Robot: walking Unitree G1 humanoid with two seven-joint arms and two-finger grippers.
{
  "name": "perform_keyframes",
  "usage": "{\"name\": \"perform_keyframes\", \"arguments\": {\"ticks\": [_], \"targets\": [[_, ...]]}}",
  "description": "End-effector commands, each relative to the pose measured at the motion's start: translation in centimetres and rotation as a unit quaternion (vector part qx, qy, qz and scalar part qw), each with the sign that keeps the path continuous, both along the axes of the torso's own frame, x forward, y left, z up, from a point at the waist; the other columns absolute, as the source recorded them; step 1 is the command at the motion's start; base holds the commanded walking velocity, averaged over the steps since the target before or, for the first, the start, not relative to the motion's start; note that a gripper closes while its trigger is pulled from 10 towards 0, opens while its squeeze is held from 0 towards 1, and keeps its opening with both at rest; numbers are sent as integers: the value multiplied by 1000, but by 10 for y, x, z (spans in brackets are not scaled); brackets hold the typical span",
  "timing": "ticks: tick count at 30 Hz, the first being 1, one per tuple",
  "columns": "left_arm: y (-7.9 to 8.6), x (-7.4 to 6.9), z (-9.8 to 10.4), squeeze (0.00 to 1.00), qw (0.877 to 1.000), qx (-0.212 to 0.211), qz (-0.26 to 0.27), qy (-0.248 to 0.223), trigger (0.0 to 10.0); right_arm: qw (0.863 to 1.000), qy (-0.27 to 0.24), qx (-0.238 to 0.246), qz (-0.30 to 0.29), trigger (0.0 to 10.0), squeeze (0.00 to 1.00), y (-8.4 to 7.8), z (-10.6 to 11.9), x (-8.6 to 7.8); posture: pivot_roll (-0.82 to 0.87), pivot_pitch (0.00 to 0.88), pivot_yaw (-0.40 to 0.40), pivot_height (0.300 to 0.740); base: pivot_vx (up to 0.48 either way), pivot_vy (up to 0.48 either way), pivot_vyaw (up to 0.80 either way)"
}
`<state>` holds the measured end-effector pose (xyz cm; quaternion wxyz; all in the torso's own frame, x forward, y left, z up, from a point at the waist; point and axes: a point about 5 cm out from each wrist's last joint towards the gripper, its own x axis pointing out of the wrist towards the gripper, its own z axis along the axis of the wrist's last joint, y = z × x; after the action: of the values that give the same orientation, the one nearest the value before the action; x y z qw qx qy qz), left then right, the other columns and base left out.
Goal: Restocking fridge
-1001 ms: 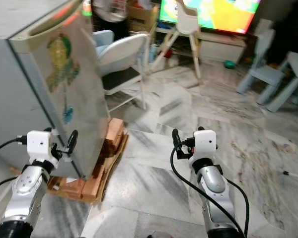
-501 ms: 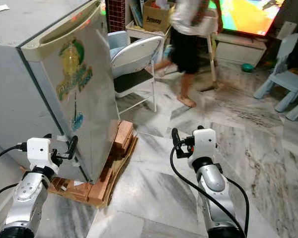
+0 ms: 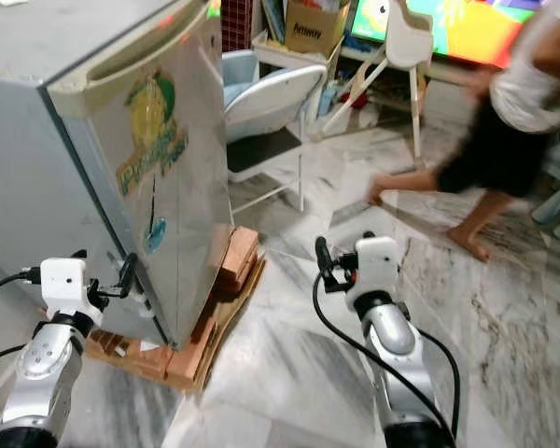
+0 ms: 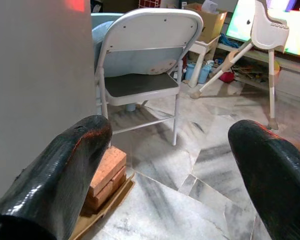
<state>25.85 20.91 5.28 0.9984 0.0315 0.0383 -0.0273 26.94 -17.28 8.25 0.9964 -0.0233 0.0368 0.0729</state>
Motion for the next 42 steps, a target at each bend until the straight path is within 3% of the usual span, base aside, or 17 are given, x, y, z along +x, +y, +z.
{"name": "perform_keyframes", "arguments": {"ticks": [1,22,31,42], "targets": [[-1,1,2,0,1000,5,-4,-1,10000,1000,5,-3,-9,10000,0,-5,-1,-1,14,0,-70,740,0,0,0],[4,34,9,0,998,42,-36,4,10000,1000,10,-13,-10,10000,0,-12,1,-6,-24,37,-84,740,0,0,0],[-11,71,26,0,997,40,-60,8,10000,1000,18,-18,-16,10000,0,-15,0,-17,-58,56,-78,740,0,0,0],[-22,96,44,0,997,44,-64,0,10000,999,26,-21,-22,10000,0,-17,-2,-23,-67,56,-66,740,0,0,0]]}}
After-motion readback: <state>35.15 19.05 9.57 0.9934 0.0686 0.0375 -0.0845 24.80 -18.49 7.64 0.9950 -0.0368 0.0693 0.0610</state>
